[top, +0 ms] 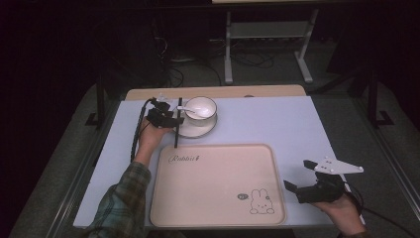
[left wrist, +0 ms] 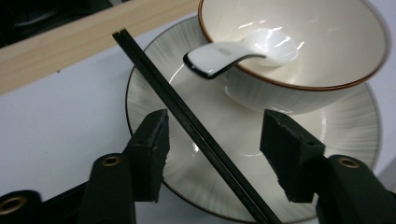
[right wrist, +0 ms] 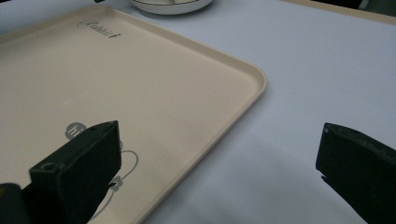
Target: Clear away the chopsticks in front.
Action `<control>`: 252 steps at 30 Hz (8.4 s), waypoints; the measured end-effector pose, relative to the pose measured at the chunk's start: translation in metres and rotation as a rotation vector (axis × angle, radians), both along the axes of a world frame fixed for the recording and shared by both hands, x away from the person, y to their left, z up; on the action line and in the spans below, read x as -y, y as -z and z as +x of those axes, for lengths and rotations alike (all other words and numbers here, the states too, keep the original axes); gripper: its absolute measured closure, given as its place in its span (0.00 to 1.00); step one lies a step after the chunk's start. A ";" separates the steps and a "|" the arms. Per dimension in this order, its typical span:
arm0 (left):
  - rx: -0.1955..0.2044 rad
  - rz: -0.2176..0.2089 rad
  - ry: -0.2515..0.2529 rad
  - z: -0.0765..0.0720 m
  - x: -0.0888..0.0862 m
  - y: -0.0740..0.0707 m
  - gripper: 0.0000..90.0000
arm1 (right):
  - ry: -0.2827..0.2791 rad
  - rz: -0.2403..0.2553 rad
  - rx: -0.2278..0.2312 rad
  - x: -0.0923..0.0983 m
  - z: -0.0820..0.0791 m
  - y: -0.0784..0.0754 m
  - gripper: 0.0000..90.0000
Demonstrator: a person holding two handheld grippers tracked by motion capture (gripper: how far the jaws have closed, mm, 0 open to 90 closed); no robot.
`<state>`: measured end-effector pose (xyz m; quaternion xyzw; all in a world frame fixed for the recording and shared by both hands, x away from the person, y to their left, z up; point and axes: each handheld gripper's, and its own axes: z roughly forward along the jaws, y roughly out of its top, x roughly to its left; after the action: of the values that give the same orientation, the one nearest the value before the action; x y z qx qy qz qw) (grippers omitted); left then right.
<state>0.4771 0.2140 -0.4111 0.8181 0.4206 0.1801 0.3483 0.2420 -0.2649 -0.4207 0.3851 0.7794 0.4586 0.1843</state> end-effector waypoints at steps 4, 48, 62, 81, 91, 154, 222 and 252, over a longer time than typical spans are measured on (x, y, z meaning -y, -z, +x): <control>-0.013 0.003 -0.011 0.004 0.002 0.007 0.53 | 0.002 0.003 0.003 0.001 0.000 0.000 0.00; -0.020 -0.074 -0.050 0.017 -0.003 0.020 0.81 | 0.004 0.003 0.006 0.000 0.000 -0.001 0.00; 0.029 -0.095 -0.004 -0.025 -0.027 -0.012 0.80 | 0.005 0.007 0.007 0.000 -0.001 -0.002 0.00; -0.020 -0.112 -0.056 -0.034 -0.047 0.008 0.85 | -0.002 -0.002 0.006 -0.002 -0.002 -0.002 0.00; -0.026 -0.116 -0.038 -0.034 -0.043 0.010 0.85 | -0.002 -0.003 0.006 -0.002 -0.003 -0.002 0.00; 0.019 -0.202 -0.002 -0.208 -0.100 -0.031 0.95 | -0.001 -0.019 0.026 -0.002 -0.002 -0.003 0.00; -0.033 -0.044 0.173 -0.123 -0.024 -0.017 0.26 | -0.018 -0.049 0.015 -0.005 -0.002 0.001 0.00; -0.045 0.034 0.100 0.003 -0.005 -0.008 0.60 | -0.014 -0.045 0.010 -0.001 -0.003 0.003 0.00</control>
<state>0.4801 0.2192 -0.4031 0.8478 0.3838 0.1511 0.3334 0.2395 -0.2637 -0.4233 0.3732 0.7913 0.4440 0.1937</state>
